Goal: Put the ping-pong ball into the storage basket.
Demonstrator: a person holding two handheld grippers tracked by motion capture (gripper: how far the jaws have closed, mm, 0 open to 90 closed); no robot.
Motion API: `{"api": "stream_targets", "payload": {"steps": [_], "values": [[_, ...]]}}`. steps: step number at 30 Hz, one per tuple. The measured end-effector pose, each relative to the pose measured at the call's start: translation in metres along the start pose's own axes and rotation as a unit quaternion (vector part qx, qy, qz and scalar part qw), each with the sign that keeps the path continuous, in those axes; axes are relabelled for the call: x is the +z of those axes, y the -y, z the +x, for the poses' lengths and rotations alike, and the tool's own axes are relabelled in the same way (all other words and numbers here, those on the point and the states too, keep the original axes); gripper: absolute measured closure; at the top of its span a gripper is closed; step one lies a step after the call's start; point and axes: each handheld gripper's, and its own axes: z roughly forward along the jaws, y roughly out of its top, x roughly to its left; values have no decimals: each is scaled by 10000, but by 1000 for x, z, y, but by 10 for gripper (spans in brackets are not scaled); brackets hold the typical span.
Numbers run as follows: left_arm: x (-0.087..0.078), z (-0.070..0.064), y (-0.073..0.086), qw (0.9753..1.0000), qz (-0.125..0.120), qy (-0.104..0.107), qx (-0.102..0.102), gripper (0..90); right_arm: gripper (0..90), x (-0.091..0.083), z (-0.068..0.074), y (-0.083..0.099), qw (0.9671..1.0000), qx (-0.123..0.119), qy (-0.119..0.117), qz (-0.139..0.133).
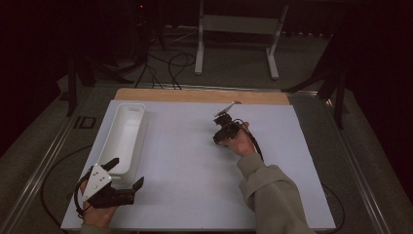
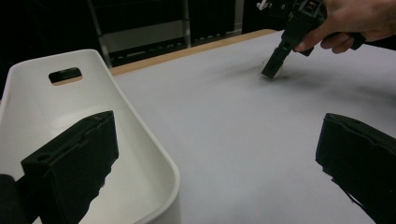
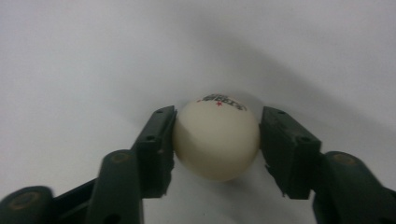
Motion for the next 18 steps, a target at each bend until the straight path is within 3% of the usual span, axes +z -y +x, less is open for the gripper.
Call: {"api": "stream_targets", "payload": {"steps": [18], "values": [[1, -1, 0, 10000, 19, 9, 19, 0, 506, -12, -3, 1, 9999, -16, 37, -140]]}}
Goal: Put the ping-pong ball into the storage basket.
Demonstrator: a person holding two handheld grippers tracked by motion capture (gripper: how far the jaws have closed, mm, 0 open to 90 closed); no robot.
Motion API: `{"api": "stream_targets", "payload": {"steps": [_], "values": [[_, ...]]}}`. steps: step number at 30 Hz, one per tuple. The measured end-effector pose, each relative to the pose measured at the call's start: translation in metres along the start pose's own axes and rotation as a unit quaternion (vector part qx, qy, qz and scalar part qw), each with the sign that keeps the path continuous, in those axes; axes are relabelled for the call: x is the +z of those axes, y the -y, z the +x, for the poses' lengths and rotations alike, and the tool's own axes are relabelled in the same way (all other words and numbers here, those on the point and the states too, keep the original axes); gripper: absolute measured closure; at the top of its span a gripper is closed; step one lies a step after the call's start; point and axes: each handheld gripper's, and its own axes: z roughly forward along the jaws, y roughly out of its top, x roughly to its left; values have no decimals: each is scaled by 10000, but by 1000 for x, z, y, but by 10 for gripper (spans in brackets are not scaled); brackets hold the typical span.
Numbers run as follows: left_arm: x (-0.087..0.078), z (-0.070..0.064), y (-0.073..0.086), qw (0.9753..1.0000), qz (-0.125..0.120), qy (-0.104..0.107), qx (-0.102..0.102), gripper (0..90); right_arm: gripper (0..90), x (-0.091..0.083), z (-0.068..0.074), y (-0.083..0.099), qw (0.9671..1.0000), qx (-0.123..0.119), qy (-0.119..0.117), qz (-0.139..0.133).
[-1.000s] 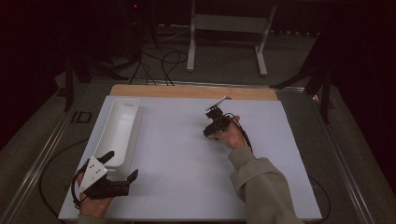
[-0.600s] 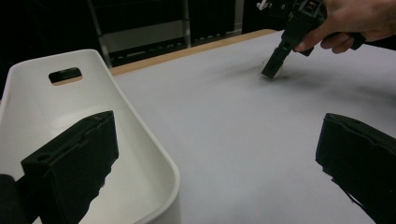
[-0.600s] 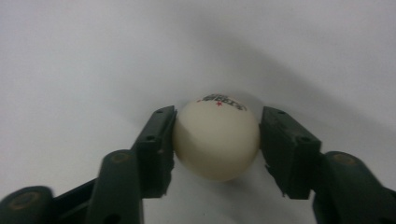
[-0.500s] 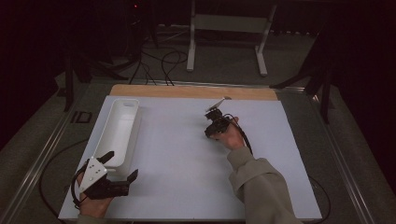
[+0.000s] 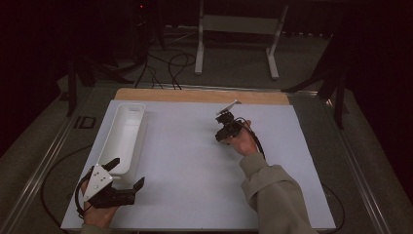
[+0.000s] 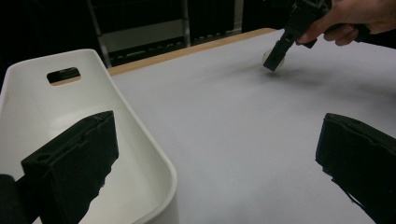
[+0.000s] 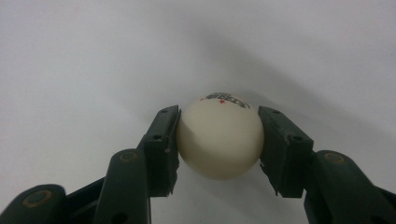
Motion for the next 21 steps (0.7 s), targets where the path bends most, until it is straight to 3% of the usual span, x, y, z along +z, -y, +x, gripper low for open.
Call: {"api": "stream_targets", "payload": {"steps": [21], "values": [[1, 0, 1, 10000, 9, -4, -13, 0, 506, -18, -8, 0, 9999, 30, 51, -119]]}}
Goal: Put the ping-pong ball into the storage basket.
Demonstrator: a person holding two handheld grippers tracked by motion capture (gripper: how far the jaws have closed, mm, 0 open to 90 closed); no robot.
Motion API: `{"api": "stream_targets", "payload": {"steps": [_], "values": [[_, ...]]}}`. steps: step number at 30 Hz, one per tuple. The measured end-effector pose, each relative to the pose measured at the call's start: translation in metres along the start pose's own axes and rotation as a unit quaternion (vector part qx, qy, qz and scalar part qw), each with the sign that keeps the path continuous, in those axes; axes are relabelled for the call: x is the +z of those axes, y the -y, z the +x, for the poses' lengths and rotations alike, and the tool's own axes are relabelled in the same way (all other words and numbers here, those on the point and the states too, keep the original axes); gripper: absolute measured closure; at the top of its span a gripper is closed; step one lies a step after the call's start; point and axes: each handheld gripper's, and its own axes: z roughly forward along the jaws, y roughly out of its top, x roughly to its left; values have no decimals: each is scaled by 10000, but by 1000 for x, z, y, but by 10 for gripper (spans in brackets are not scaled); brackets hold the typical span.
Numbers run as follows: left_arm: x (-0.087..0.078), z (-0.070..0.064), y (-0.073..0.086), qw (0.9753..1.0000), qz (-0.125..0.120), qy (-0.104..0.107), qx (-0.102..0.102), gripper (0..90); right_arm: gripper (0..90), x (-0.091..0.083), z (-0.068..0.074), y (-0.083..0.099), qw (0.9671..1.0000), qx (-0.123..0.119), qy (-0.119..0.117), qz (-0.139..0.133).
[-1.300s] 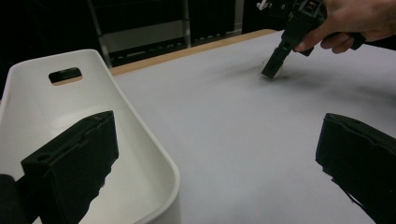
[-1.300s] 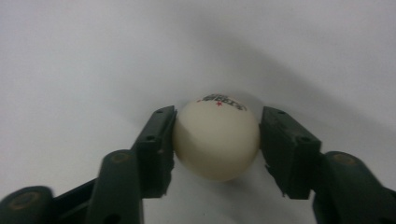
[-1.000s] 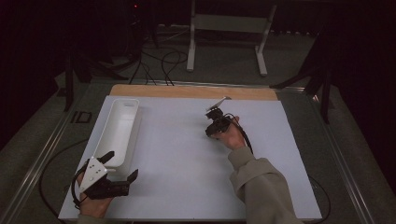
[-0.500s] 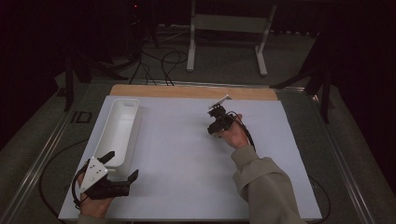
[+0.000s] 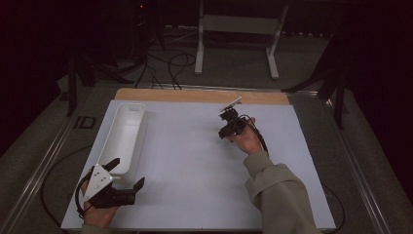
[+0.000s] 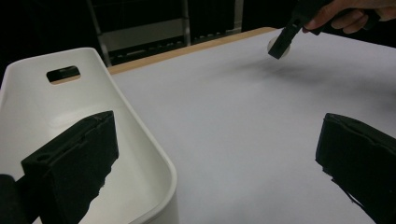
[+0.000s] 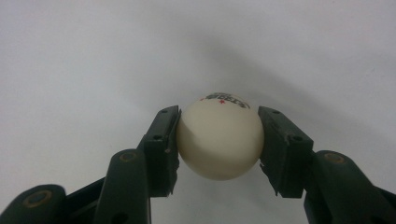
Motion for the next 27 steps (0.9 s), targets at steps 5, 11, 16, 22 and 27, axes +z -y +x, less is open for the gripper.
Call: {"api": "stream_targets", "payload": {"steps": [5, 11, 16, 22, 27], "values": [[-1, 0, 0, 10000, -13, -5, -3, 0, 506, -6, 4, -2, 9999, -85, -18, -76], [-1, 0, -1, 10000, -15, 9, 3, 0, 507, -12, 8, -4, 9997, -174, -16, -145], [-1, 0, -1, 10000, -3, 15, 0, 0, 507, -17, 9, -5, 9995, -240, -4, -182], [-1, 0, -1, 10000, 7, 18, -12, 0, 507, -22, 11, -6, 9992, -323, -6, -233], [-1, 0, -1, 10000, -4, 22, -16, 0, 507, -27, 14, -8, 9988, -400, -3, -291]]}}
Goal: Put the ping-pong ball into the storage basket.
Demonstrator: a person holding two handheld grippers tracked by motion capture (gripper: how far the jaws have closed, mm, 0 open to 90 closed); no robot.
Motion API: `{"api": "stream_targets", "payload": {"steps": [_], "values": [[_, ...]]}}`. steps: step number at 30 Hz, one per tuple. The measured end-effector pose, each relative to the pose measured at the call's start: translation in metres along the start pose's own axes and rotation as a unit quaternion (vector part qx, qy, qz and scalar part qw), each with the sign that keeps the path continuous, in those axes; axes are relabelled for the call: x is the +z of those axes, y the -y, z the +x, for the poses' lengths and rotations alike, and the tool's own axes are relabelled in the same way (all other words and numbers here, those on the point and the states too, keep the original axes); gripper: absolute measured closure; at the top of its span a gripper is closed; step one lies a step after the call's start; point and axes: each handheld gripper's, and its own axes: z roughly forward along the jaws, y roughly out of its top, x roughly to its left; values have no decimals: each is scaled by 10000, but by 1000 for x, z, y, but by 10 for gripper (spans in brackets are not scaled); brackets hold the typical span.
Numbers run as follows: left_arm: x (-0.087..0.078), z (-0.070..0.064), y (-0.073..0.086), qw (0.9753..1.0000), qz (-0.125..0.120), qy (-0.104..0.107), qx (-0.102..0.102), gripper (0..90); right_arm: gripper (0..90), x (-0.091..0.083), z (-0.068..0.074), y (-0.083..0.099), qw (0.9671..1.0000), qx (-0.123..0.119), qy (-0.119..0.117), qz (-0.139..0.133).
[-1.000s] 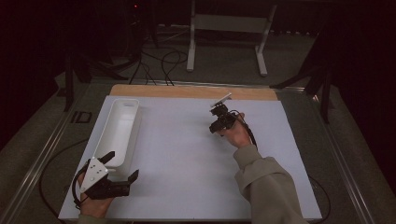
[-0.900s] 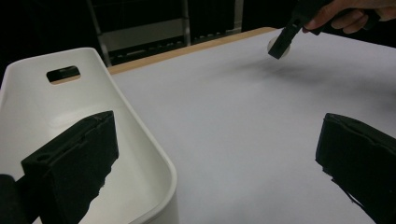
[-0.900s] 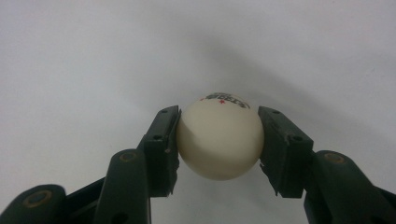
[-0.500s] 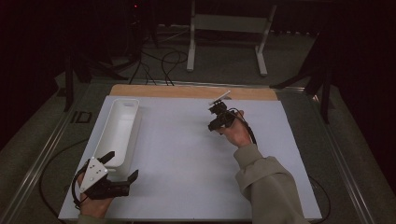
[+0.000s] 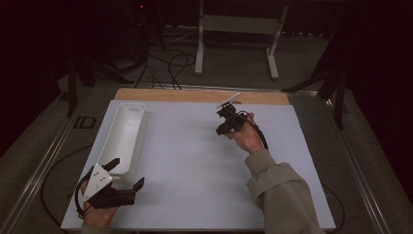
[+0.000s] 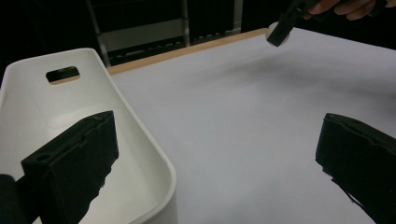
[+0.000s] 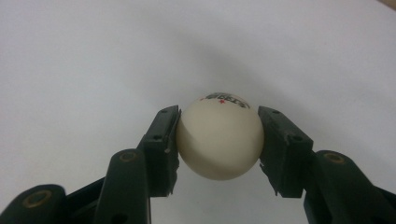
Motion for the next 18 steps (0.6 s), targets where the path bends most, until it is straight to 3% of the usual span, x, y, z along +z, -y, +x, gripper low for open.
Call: {"api": "stream_targets", "payload": {"steps": [18], "values": [[0, 1, 0, 10000, -2, 23, -42, 0, 507, -14, 14, -10, 9994, -292, -6, -167]]}}
